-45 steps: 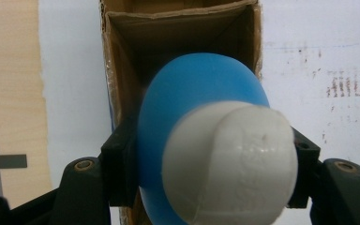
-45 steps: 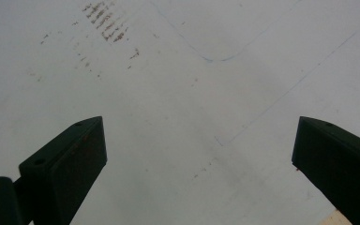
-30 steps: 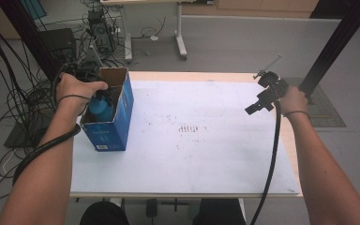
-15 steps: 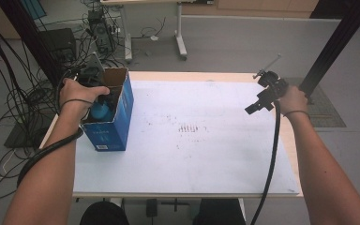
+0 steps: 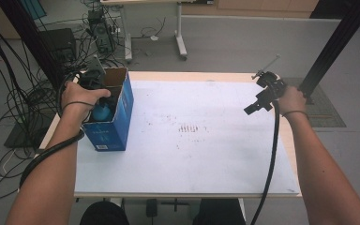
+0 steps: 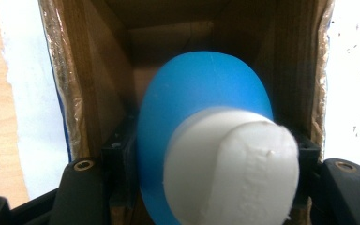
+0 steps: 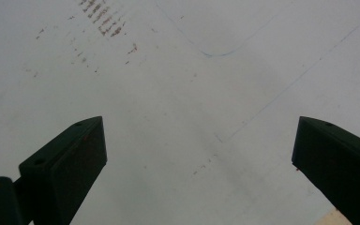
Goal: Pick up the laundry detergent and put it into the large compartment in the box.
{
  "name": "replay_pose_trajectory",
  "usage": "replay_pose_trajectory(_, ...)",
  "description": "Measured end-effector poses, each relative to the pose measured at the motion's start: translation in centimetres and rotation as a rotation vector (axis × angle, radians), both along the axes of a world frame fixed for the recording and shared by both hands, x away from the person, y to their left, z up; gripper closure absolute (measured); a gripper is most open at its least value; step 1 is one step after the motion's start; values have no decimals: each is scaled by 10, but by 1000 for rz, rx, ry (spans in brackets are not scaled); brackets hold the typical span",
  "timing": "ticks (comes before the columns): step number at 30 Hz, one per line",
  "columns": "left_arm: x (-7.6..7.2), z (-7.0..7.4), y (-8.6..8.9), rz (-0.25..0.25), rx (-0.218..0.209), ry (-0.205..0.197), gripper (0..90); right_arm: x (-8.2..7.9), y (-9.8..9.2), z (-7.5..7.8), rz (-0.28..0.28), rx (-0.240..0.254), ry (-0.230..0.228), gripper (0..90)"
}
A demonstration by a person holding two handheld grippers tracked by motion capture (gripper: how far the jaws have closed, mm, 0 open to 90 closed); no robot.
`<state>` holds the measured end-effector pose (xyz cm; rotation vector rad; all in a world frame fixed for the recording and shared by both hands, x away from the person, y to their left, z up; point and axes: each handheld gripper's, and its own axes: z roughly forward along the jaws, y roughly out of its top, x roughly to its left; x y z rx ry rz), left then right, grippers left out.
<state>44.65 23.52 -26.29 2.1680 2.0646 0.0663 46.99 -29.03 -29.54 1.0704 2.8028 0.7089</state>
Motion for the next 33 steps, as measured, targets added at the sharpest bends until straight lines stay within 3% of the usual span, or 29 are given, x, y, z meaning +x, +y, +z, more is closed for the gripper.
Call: replay_pose_trajectory(33, 0, 0, 0, 4, -2, -3, 378, 1, 1, 0, 5, -1, 0, 32)
